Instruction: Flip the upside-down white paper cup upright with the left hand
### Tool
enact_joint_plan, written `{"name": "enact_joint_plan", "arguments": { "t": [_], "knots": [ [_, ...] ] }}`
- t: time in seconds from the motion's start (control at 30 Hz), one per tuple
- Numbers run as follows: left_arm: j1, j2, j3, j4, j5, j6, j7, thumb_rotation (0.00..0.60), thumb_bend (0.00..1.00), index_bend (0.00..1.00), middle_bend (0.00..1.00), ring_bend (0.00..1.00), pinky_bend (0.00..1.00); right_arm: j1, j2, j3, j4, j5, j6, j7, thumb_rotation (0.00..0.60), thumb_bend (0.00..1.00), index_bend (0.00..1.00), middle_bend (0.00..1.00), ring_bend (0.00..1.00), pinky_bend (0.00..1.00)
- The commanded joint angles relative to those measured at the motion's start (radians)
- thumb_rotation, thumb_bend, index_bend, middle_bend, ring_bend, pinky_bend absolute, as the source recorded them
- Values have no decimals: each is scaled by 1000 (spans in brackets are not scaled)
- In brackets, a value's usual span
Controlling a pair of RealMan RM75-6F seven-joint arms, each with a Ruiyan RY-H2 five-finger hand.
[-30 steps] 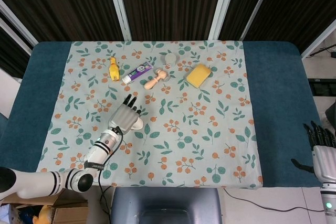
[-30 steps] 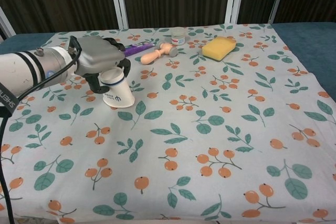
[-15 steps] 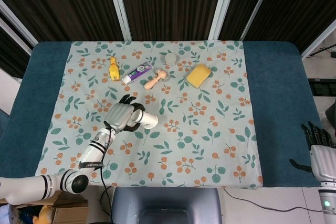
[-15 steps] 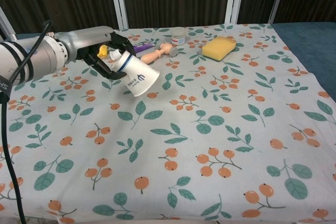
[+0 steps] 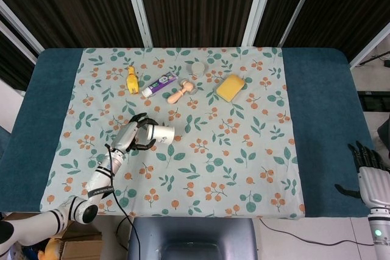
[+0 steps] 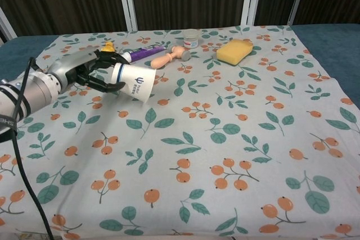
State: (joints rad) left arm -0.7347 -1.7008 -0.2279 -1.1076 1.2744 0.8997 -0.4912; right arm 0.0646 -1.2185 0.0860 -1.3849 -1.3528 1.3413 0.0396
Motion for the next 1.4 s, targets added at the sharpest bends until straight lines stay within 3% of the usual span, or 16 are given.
{"name": "enact_joint_plan", "arguments": {
  "t": [0.03,0.23,0.37,0.47,0.73,1.0,1.1,1.17,1.27,1.4],
  "knots": [
    [17,-54,23,74,43,32,-48,600,400,500,431,32,0,2,0,1,2,3,-2,3,600,19,0,0,0,0],
    [17,-73,48,123,75,31,-67,600,394,431,354,2,0,2,-4,4,5,12,-5,-3,600,19,0,0,0,0],
    [14,-60,57,113,83,11,-83,600,392,154,135,0,0,3,-7,6,6,21,-10,-4,600,20,0,0,0,0],
    [14,-51,61,107,86,1,-89,600,392,64,84,0,0,5,-4,1,8,14,-17,4,600,20,0,0,0,0],
    [16,-35,67,98,89,-8,-81,600,392,28,64,0,0,10,-2,-3,18,12,-31,21,600,20,0,0,0,0],
    [10,-14,62,61,120,53,15,600,383,11,35,0,0,12,-4,0,27,19,-36,24,600,20,0,0,0,0],
    [-21,25,70,22,184,102,203,600,336,0,0,0,0,14,-6,0,31,21,-40,23,600,19,0,0,0,0],
    [-105,101,70,-63,229,35,497,600,297,0,0,0,0,17,-6,0,29,20,-44,17,600,20,0,0,0,0],
    [-153,169,26,-228,103,-84,792,600,275,0,0,0,0,17,-4,0,24,16,-40,18,600,20,0,0,0,0],
    [-218,205,8,-360,-142,-193,1079,600,273,0,0,0,0,17,-5,-1,27,19,-42,17,600,20,0,0,0,0]
  ]
}}
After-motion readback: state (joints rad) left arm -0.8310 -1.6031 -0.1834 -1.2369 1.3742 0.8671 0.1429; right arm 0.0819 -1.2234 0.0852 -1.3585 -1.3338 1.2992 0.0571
